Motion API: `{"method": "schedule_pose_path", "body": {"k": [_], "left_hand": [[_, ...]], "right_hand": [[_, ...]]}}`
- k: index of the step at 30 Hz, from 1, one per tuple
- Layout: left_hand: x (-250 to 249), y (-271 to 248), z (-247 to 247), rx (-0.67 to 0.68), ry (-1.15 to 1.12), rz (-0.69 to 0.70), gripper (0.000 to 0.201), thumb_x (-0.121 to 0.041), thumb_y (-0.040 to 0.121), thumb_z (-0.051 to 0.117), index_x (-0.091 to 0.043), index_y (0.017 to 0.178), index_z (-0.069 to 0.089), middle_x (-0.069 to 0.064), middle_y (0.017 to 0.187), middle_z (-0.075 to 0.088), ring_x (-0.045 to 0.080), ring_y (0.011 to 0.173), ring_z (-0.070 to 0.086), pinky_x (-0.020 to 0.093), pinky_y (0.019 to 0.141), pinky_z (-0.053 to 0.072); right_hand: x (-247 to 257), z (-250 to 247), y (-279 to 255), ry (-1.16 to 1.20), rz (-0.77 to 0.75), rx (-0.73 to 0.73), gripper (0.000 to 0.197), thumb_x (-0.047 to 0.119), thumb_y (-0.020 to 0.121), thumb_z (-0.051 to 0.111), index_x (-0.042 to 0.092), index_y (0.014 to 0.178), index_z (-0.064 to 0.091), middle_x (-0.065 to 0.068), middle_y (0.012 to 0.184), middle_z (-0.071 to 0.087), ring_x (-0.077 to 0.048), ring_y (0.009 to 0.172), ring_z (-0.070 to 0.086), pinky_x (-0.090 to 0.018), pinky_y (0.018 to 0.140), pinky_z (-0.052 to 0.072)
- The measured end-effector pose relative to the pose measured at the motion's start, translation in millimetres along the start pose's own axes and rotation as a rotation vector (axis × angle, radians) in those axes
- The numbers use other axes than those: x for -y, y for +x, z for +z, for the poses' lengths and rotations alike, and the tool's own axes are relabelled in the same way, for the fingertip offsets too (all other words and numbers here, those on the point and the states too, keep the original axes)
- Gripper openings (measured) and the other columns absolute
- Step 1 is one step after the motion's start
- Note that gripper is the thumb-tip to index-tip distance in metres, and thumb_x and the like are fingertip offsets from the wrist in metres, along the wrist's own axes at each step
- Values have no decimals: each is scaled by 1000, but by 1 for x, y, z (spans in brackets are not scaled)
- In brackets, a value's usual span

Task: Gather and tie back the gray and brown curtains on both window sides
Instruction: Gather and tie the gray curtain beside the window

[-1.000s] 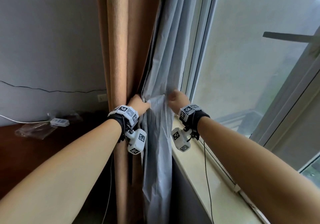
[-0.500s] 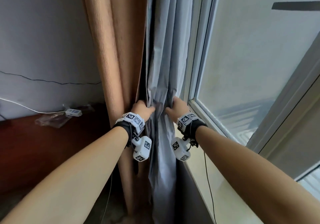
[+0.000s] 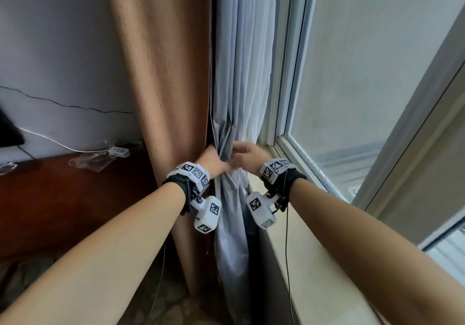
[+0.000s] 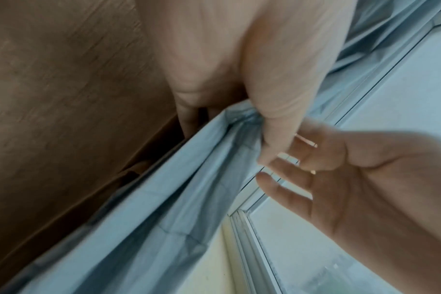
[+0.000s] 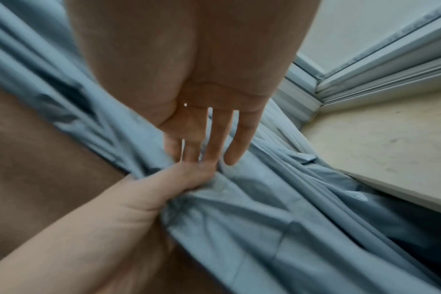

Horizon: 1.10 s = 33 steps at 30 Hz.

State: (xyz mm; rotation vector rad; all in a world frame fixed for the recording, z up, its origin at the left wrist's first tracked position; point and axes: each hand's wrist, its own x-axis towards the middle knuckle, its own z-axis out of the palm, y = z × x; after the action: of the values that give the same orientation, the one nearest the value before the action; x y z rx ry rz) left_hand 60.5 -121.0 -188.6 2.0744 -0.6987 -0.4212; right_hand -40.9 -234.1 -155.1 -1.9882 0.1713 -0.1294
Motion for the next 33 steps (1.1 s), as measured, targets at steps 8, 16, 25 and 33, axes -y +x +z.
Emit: {"method": "schedule_pose_path", "body": {"k": [8,16,25,33], "left_hand": [[3,-14,-26,-244,11,-215,54,-31,72,59,2,115,58,15,113,64,33,105,61,41,98,48],[23,-9,-51,-251,-48,-124,64,-38,63,66,-5,118,64,8,114,69,25,108,63,35,97,49],[7,6,-37,-396,42,-65,36,-21,84,68,3,111,64,19,110,69,34,100,66,34,83,54],[21,4,-61,-479,11,-118,28,-8,88,52,0,114,60,23,110,66,40,101,63,31,79,46]], "right_hand": [[-33,-14,32,149,243,-130,67,4,85,66,17,144,39,-6,147,43,-25,126,50,-38,84,53],[-13,9,70,-249,175,-315,14,22,89,60,9,88,56,-5,77,55,-26,78,57,-27,59,43],[-10,6,80,-436,219,-297,36,32,92,54,14,62,49,1,58,45,-18,54,45,-25,54,39],[-5,25,97,-107,132,-151,99,35,80,77,14,155,17,-5,154,37,-21,139,40,-33,111,36]]}}
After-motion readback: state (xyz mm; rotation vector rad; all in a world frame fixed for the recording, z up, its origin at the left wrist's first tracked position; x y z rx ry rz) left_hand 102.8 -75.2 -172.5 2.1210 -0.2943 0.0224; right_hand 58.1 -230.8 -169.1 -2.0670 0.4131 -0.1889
